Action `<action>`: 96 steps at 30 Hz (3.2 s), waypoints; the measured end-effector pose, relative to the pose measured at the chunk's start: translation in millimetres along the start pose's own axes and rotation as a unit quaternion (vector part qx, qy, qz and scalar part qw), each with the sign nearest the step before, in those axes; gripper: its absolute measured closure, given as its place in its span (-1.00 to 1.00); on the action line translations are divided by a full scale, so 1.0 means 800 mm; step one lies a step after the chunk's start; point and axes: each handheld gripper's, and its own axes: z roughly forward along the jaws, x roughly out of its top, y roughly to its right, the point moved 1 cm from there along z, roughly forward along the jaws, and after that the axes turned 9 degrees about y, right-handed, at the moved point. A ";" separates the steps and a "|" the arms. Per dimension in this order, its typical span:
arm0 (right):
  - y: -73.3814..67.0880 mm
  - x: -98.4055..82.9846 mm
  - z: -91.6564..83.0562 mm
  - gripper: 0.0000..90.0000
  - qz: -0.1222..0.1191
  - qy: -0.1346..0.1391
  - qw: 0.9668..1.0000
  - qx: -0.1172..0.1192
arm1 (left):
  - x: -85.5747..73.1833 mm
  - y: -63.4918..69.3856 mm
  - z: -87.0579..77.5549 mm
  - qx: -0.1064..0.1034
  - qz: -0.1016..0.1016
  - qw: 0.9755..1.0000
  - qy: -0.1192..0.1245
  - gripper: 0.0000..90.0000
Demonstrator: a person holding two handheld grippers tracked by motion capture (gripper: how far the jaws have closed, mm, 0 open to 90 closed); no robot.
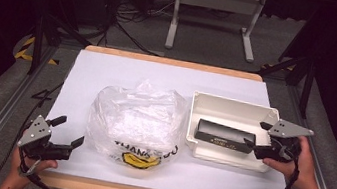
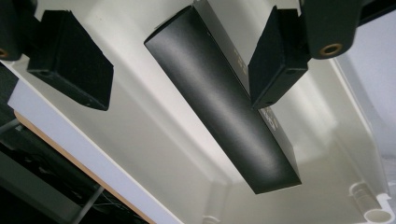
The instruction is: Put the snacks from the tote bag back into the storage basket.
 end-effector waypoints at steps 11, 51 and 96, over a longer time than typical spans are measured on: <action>-0.012 -0.007 -0.011 -0.54 0.008 0.008 1.000 -0.029 | -0.005 -0.003 0.001 -0.003 -0.006 1.000 -0.002 -0.79; -0.035 -0.083 -0.065 -0.83 0.094 0.071 0.981 -0.152 | -0.005 -0.006 0.000 -0.007 -0.006 1.000 0.003 -0.80; -0.051 -0.153 -0.070 -0.82 0.140 0.129 0.963 -0.190 | -0.021 -0.018 0.001 -0.004 -0.020 1.000 0.019 -0.82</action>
